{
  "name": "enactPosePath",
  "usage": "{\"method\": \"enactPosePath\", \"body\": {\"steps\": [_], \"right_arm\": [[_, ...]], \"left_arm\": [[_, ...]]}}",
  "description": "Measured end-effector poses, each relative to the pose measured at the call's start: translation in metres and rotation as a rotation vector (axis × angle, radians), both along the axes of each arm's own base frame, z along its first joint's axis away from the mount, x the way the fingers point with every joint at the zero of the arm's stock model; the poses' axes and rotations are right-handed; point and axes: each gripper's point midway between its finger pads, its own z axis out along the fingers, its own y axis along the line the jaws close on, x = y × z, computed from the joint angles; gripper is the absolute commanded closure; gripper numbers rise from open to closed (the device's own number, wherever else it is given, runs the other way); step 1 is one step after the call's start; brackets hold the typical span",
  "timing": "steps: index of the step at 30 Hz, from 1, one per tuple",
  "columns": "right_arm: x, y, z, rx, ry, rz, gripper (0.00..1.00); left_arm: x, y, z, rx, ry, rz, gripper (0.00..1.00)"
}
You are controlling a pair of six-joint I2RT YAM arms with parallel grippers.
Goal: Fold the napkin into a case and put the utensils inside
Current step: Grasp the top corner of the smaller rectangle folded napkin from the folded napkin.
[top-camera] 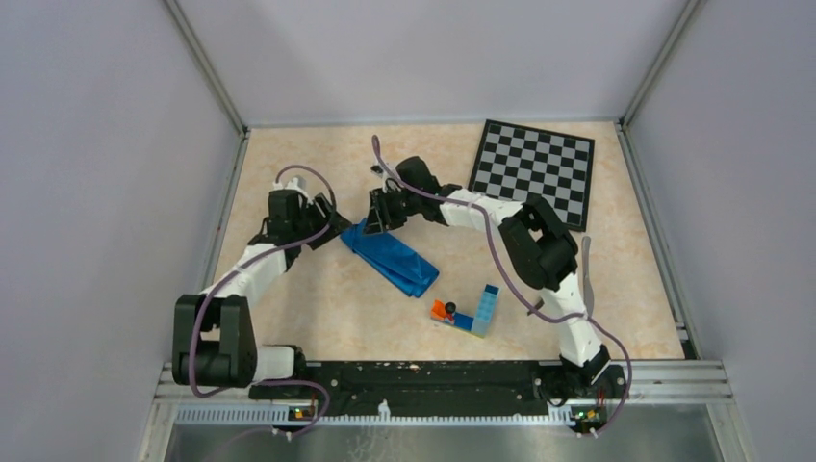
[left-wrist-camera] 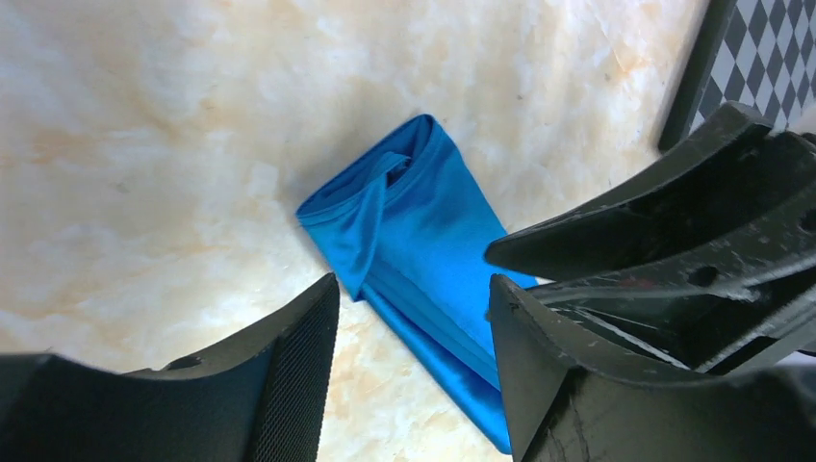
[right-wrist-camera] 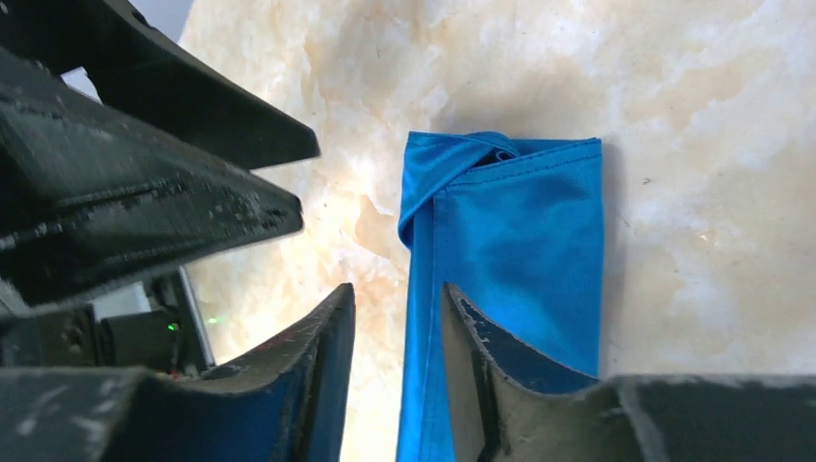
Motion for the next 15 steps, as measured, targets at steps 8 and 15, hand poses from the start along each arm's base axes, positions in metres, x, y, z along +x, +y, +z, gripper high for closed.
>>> {"method": "enactPosePath", "body": {"steps": [8, 15], "right_arm": [[-0.001, -0.017, -0.029, -0.130, -0.227, 0.084, 0.48], [-0.011, -0.008, -0.045, -0.240, -0.451, 0.160, 0.52]], "left_arm": [[-0.035, 0.016, -0.047, -0.077, 0.140, 0.080, 0.45], [-0.036, 0.006, -0.062, -0.195, 0.173, 0.085, 0.57]]}}
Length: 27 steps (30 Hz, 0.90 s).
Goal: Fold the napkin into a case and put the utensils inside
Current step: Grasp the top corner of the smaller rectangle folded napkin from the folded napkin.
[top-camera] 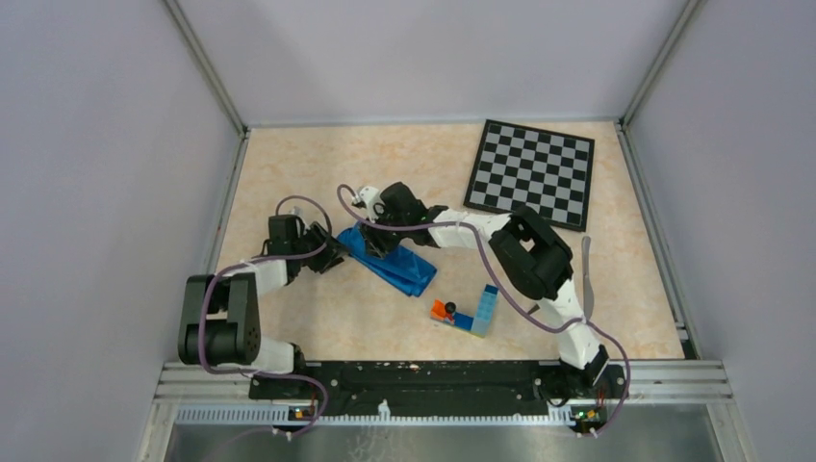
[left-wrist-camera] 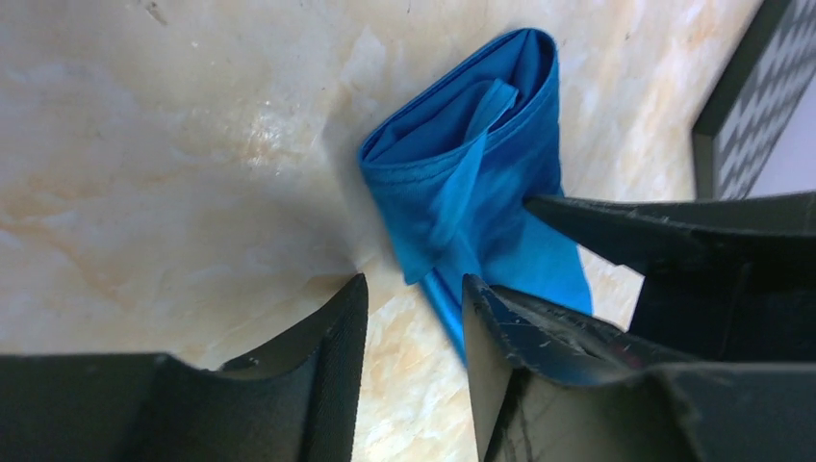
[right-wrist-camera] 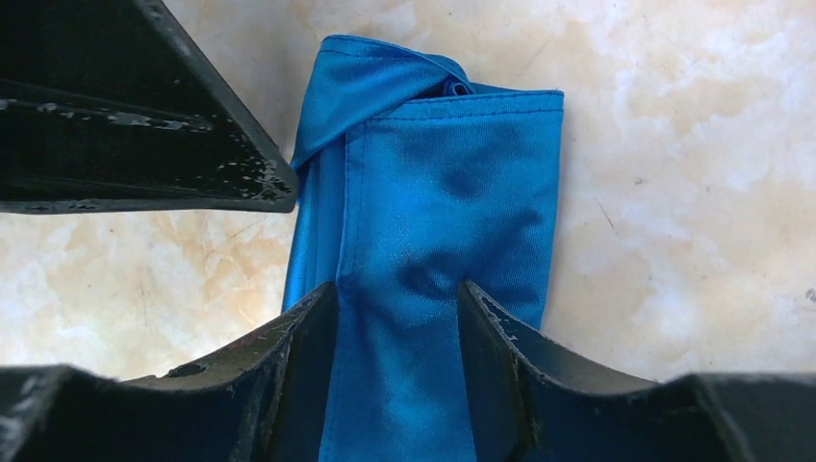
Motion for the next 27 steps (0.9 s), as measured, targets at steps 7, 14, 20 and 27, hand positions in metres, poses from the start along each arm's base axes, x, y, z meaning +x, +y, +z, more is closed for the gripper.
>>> {"method": "enactPosePath", "body": {"steps": [7, 14, 20, 27], "right_arm": [[-0.002, 0.005, -0.002, -0.044, -0.097, 0.025, 0.52], [-0.003, 0.007, 0.004, -0.055, -0.134, 0.022, 0.51], [-0.003, 0.008, 0.022, -0.030, -0.151, 0.021, 0.57], [-0.010, 0.011, 0.022, -0.021, -0.131, 0.042, 0.60]], "left_arm": [[0.005, -0.004, -0.006, -0.041, 0.002, 0.017, 0.74], [0.005, -0.004, -0.008, -0.048, -0.003, 0.024, 0.68], [0.005, -0.002, -0.004, -0.055, -0.018, 0.024, 0.59], [-0.002, 0.013, -0.003, -0.073, -0.016, 0.068, 0.65]]}}
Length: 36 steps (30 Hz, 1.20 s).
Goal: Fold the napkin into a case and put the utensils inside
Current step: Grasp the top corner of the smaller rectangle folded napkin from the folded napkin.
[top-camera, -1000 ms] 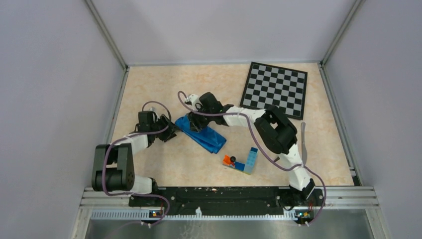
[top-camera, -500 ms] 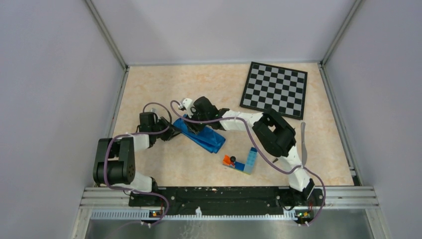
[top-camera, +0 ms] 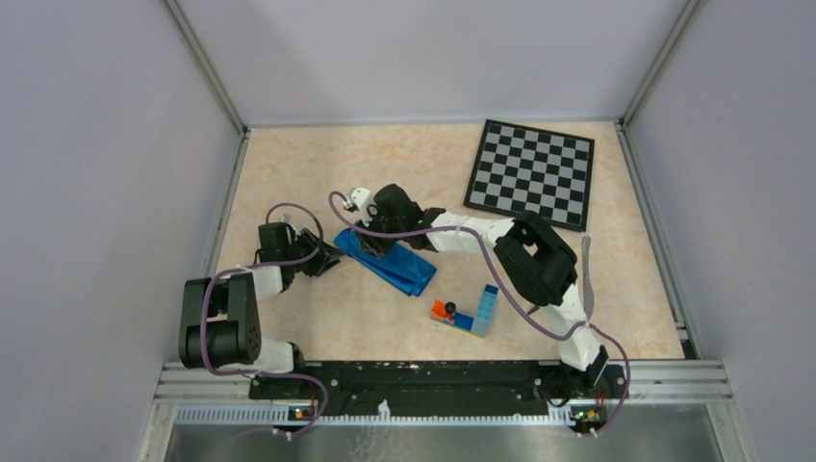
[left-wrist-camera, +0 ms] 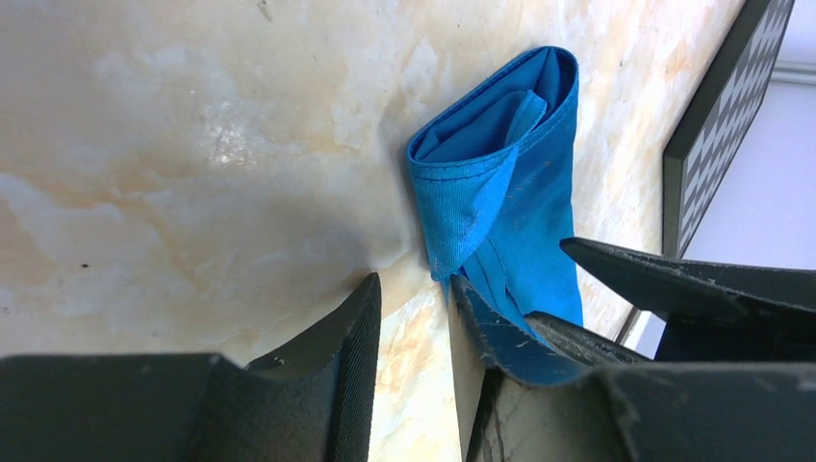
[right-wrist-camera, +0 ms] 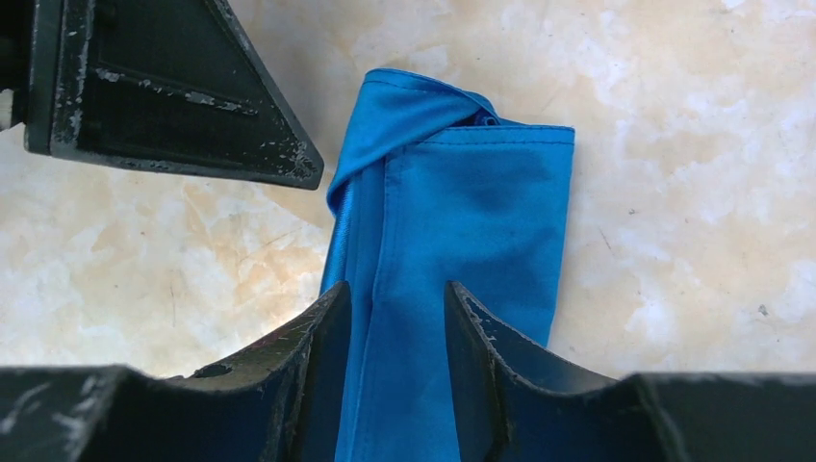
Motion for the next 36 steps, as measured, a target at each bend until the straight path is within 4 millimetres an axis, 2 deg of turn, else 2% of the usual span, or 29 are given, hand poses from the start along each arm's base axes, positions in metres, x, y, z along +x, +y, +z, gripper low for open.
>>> {"method": "enactPosePath", "body": {"steps": [4, 8, 15, 19, 23, 24, 36], "right_arm": [[-0.005, 0.003, 0.000, -0.001, 0.005, 0.011, 0.61], [-0.006, 0.010, -0.003, -0.001, 0.005, 0.020, 0.64], [-0.008, 0.011, -0.025, -0.044, 0.011, 0.017, 0.67], [-0.009, 0.016, -0.022, -0.050, -0.017, 0.015, 0.79], [-0.012, 0.018, -0.024, -0.064, -0.036, 0.016, 0.98], [-0.012, 0.019, -0.025, -0.067, -0.038, 0.015, 1.00], [-0.010, 0.039, -0.005, -0.002, -0.024, 0.019, 1.00]], "left_arm": [[-0.001, 0.001, -0.001, -0.014, 0.006, 0.002, 0.74], [0.000, -0.004, -0.006, -0.052, 0.016, -0.016, 0.75], [0.004, -0.009, -0.007, -0.092, 0.008, -0.031, 0.77], [0.005, -0.010, -0.007, -0.094, 0.007, -0.033, 0.80], [0.005, -0.010, -0.009, -0.096, 0.011, -0.035, 0.83], [0.005, -0.010, -0.009, -0.097, 0.012, -0.036, 0.84], [0.006, -0.011, -0.010, -0.102, 0.013, -0.041, 0.91]]}}
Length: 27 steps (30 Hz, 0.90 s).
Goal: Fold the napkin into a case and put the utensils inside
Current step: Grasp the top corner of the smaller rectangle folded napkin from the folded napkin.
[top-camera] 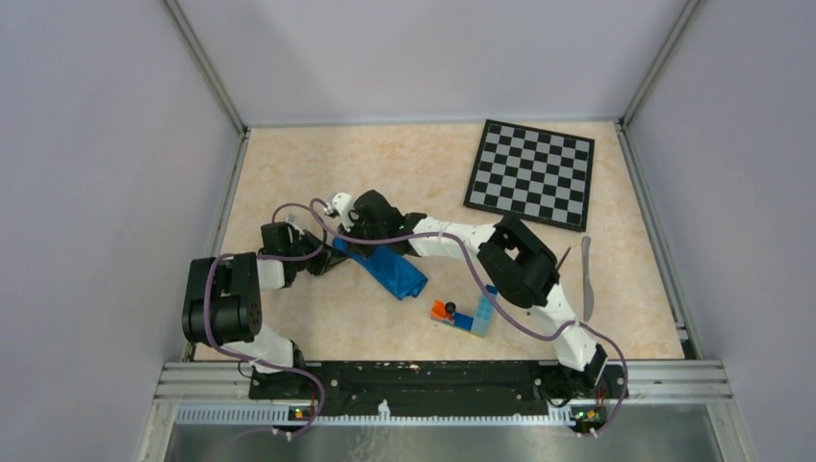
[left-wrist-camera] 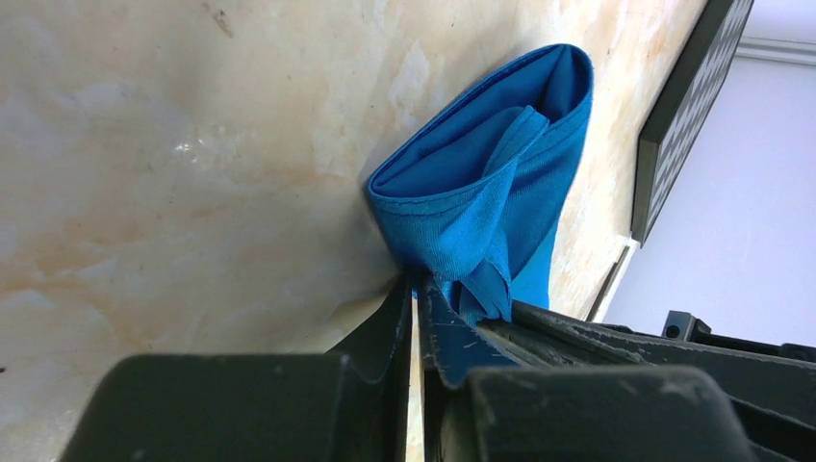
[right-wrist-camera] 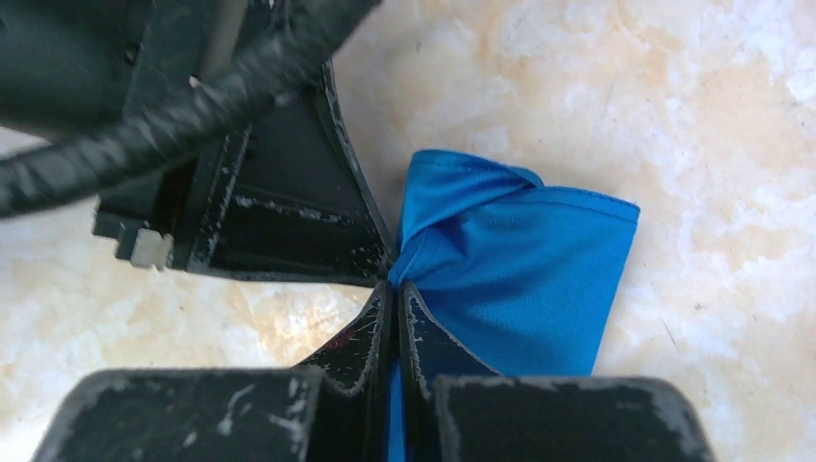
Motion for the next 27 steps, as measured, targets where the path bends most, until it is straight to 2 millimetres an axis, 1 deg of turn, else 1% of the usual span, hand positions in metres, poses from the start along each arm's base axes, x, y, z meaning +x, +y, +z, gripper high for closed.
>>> {"method": "enactPosePath", "body": {"steps": [2, 4, 8, 11, 12, 17, 21, 23, 25, 27], "right_arm": [[-0.001, 0.006, 0.004, 0.022, 0.009, 0.005, 1.00], [-0.002, 0.009, 0.003, 0.030, 0.020, 0.011, 1.00], [-0.004, 0.009, -0.007, 0.025, 0.038, 0.011, 1.00], [-0.005, 0.006, -0.014, 0.020, 0.041, 0.011, 1.00], [-0.006, 0.005, -0.015, 0.017, 0.042, 0.011, 1.00], [-0.002, 0.001, -0.018, 0.014, 0.038, 0.012, 1.00], [0.001, -0.001, -0.018, 0.017, 0.040, 0.021, 1.00], [0.000, -0.001, -0.018, 0.020, 0.043, 0.028, 1.00], [0.000, -0.001, -0.019, 0.023, 0.044, 0.035, 1.00], [0.000, -0.001, -0.019, 0.024, 0.048, 0.039, 1.00]], "left_arm": [[0.000, 0.000, 0.000, 0.000, 0.000, 0.000, 0.92], [0.000, 0.000, 0.000, 0.001, 0.001, 0.000, 0.92], [0.000, 0.001, -0.001, 0.007, 0.007, 0.000, 0.92], [-0.001, 0.002, -0.001, 0.016, 0.007, 0.001, 0.89], [-0.001, 0.002, -0.001, 0.021, 0.007, 0.000, 0.88], [-0.002, 0.004, 0.001, 0.044, 0.002, -0.006, 0.75], [-0.006, 0.013, 0.009, 0.093, -0.012, 0.009, 0.67], [-0.006, 0.019, 0.017, 0.113, -0.025, 0.024, 0.68], [-0.002, 0.024, 0.028, 0.126, -0.047, 0.035, 0.76], [0.007, 0.028, 0.039, 0.134, -0.074, 0.040, 0.84]]}}
